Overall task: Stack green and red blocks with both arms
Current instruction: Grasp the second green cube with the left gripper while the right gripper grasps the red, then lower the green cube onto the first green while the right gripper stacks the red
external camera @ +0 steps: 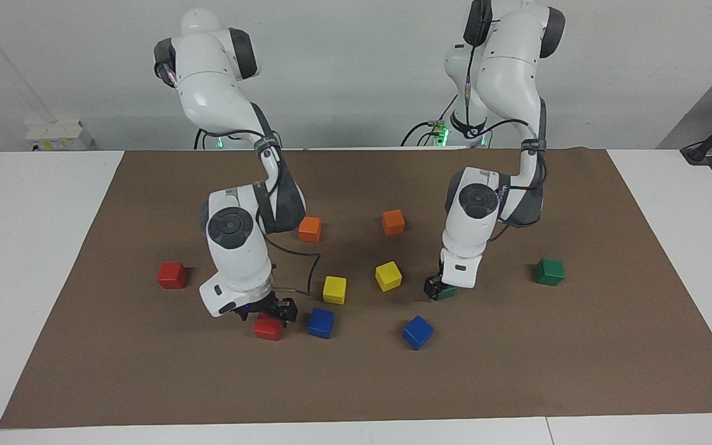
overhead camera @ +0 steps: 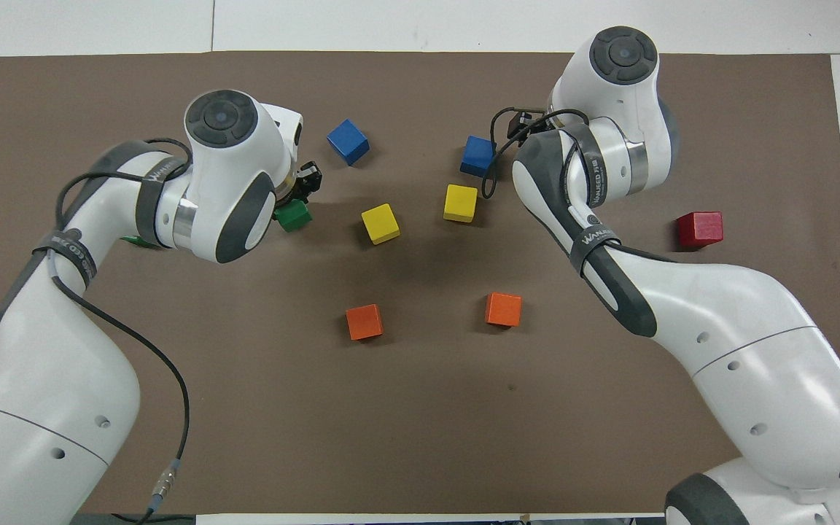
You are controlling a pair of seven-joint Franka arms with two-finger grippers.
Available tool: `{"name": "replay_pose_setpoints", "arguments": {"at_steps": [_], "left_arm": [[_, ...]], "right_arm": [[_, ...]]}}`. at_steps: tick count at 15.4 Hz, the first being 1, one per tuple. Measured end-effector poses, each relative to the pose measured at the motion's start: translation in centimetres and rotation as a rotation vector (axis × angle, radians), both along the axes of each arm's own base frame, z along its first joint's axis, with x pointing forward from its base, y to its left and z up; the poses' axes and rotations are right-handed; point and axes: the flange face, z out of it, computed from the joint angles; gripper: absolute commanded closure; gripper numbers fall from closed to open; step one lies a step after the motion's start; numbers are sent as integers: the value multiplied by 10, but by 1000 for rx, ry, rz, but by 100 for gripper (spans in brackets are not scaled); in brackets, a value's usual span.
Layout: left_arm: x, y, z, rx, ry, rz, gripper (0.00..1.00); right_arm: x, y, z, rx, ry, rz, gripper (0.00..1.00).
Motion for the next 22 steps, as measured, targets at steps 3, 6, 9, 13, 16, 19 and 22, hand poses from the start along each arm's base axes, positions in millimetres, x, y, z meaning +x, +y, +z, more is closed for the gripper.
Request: {"name": "replay_pose_setpoints", "arguments": {"at_steps": [3, 6, 9, 13, 16, 19, 22], "left_arm": [[16, 59, 61, 10, 30, -82, 100], [14, 150, 100, 2, 88, -274, 100], [13, 235, 96, -25, 125, -425, 100], [11, 276, 64, -68, 83, -563, 100], [11, 275, 52, -68, 63, -625, 100], [10, 271, 45, -69, 58, -639, 100], [7, 268, 32, -69, 52, -644, 100]], "right_arm": [[-1, 0, -11, -1, 4, 0, 100], [-1, 0, -11, 0, 4, -1, 100], [0, -5, -9, -3, 5, -8, 100], [-4, -46, 30, -29, 32, 63, 100], [-33, -124, 66, -41, 56, 162, 100], [-84, -193, 78, -41, 56, 193, 100], [-119, -225, 73, -37, 76, 192, 100]]}}
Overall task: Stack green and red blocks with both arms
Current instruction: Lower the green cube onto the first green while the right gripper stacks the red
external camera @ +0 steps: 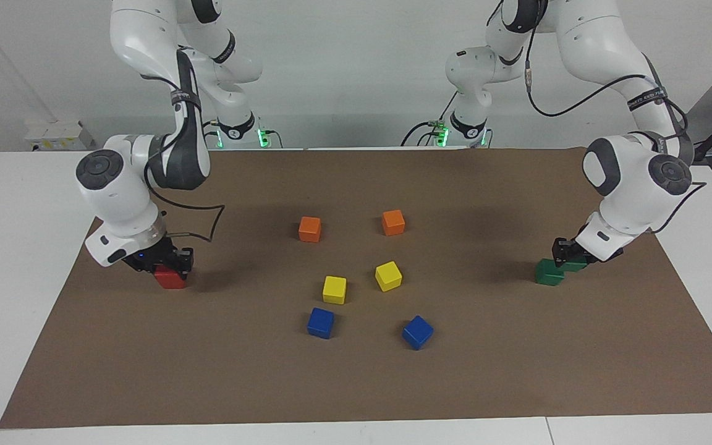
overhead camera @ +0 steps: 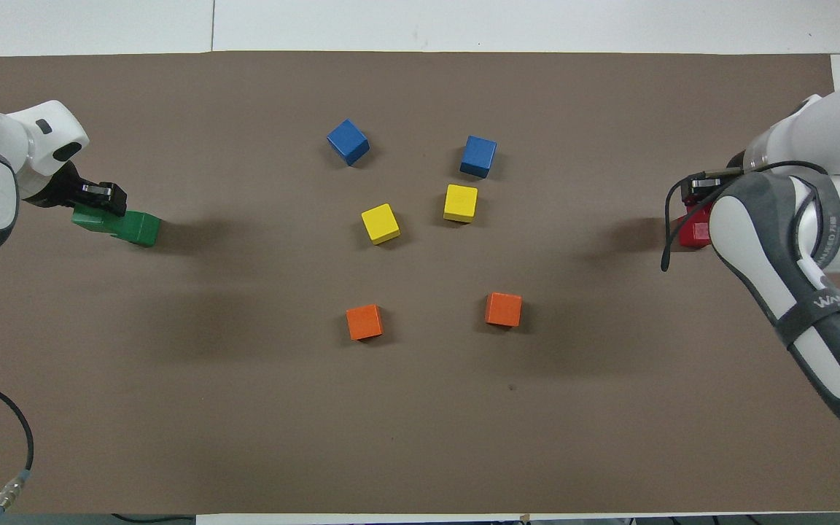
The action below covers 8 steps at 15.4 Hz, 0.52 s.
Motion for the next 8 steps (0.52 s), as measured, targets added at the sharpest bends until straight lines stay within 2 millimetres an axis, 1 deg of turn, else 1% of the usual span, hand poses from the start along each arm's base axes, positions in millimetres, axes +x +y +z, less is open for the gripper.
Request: {"name": "replay_pose_setpoints", "arguments": {"at_steps": [3, 5, 8], "left_arm": [[-6, -1, -16, -1, 6, -2, 100], [-7, -2, -19, -2, 6, -3, 100], [-6, -4, -19, -3, 3, -7, 100]], "right_arm": [[-14, -20, -17, -1, -18, 31, 100], [-20, -31, -28, -2, -30, 29, 100], [-21, -30, -32, -2, -47, 33, 100]]}}
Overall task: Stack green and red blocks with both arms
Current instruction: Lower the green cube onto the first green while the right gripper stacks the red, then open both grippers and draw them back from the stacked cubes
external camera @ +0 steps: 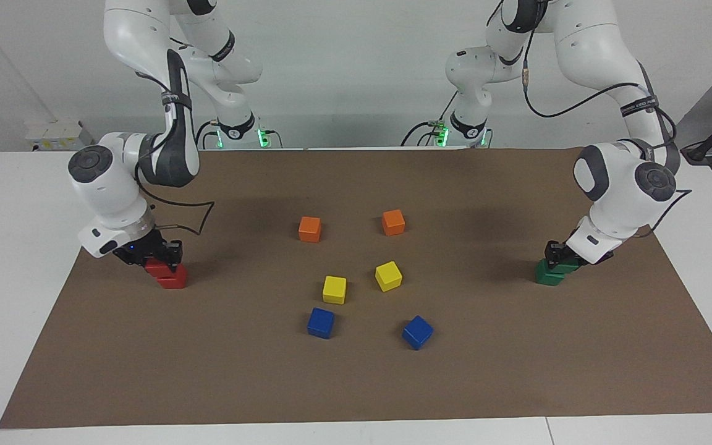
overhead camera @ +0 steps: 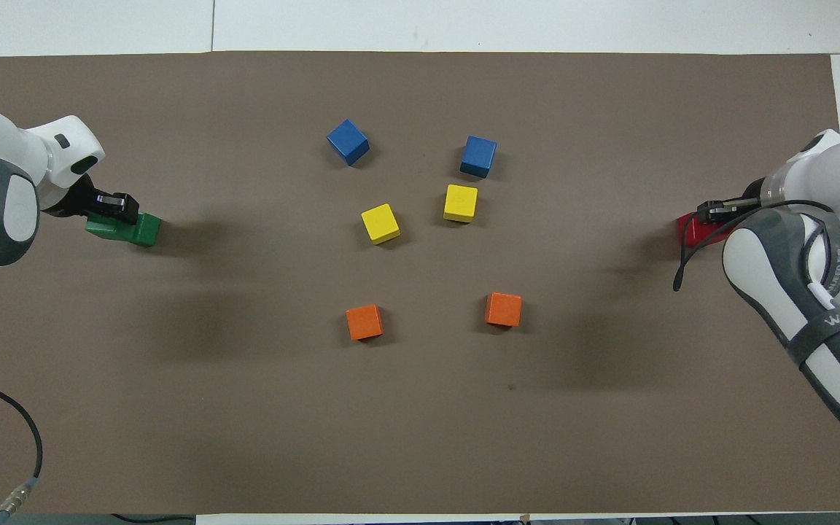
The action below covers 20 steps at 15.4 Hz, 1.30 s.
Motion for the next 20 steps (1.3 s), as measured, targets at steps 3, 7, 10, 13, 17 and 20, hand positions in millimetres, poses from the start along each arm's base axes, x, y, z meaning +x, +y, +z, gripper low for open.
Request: {"name": "replay_pose_setpoints", "arguments": {"at_steps": [3, 7, 10, 13, 17, 20], "left_arm": [[0, -1, 0, 0, -2, -2, 76], [-1, -1, -2, -1, -16, -2, 0], [-2, -1, -2, -1, -17, 0, 0], [-3, -2, 15, 1, -40, 18, 0], [-23, 12, 79, 12, -44, 52, 0], [-49, 14, 144, 2, -31, 102, 0]], "right_arm": [[-1, 2, -2, 2, 4, 3, 100], [-2, 3, -4, 1, -18, 6, 100], [-3, 4, -4, 7, -20, 0, 100], [-4, 5, -4, 56, -25, -41, 0], [-4, 5, -4, 64, -26, -47, 0], [-3, 5, -3, 64, -27, -47, 0]]}}
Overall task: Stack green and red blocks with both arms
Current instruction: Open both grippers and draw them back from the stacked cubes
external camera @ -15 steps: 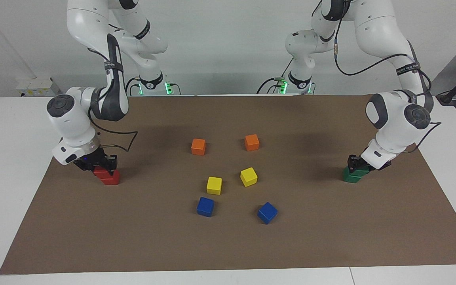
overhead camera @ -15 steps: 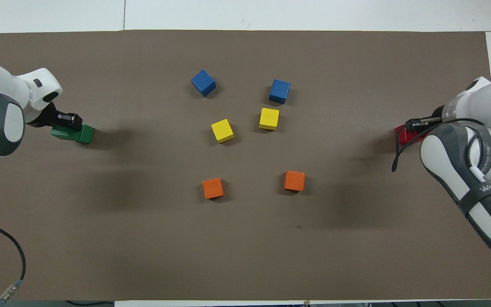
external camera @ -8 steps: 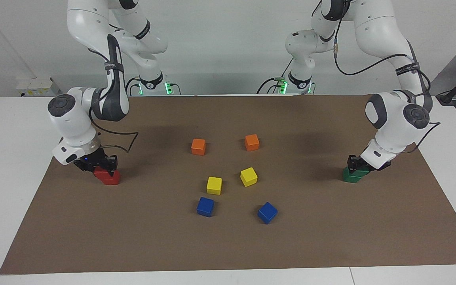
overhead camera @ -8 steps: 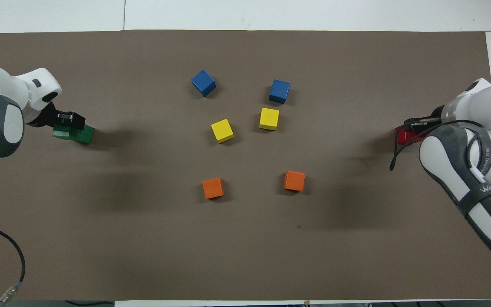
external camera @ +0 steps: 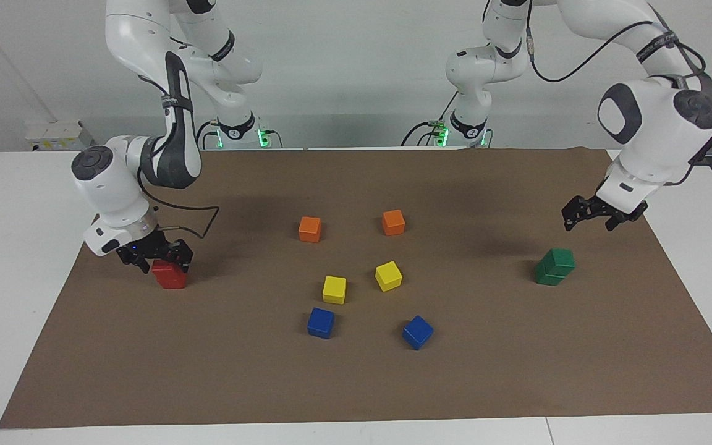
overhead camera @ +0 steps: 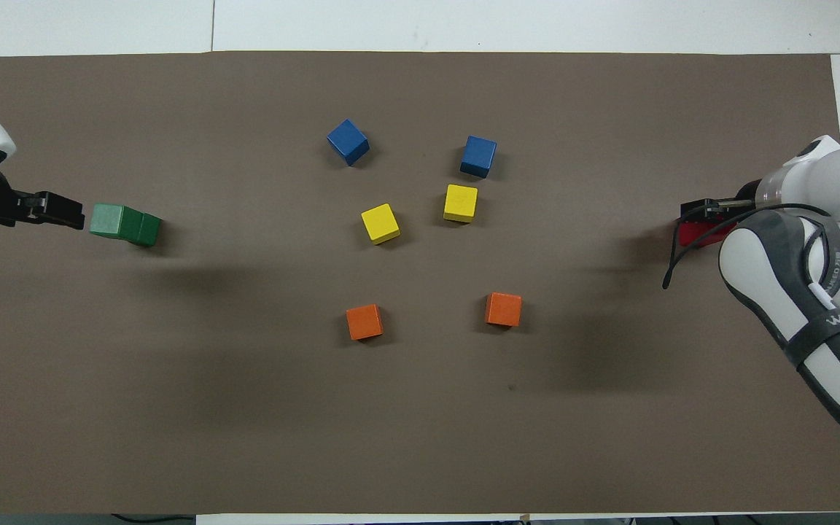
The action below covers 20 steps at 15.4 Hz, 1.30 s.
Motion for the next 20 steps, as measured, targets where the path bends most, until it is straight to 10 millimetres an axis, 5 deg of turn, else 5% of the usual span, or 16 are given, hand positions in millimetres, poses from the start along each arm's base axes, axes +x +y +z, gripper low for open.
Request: {"name": "replay_pose_setpoints", "arguments": {"at_steps": [3, 5, 9, 13, 16, 20], "left_arm": [[-18, -40, 43, -23, 17, 90, 0], [-33, -63, 52, -16, 55, 104, 0], [-51, -65, 49, -9, 82, 114, 0], [-53, -62, 49, -8, 84, 118, 0], [-53, -63, 48, -8, 84, 118, 0], [-53, -65, 51, -10, 79, 115, 0]], "right_arm": [[3, 2, 17, 0, -1, 7, 0], [10, 11, 55, 6, 31, 26, 0], [12, 31, 152, 0, 60, 68, 0], [-20, 48, 213, -11, 72, 99, 0], [-45, 51, 239, -8, 108, 104, 0], [-58, 60, 247, -6, 151, 118, 0]]}}
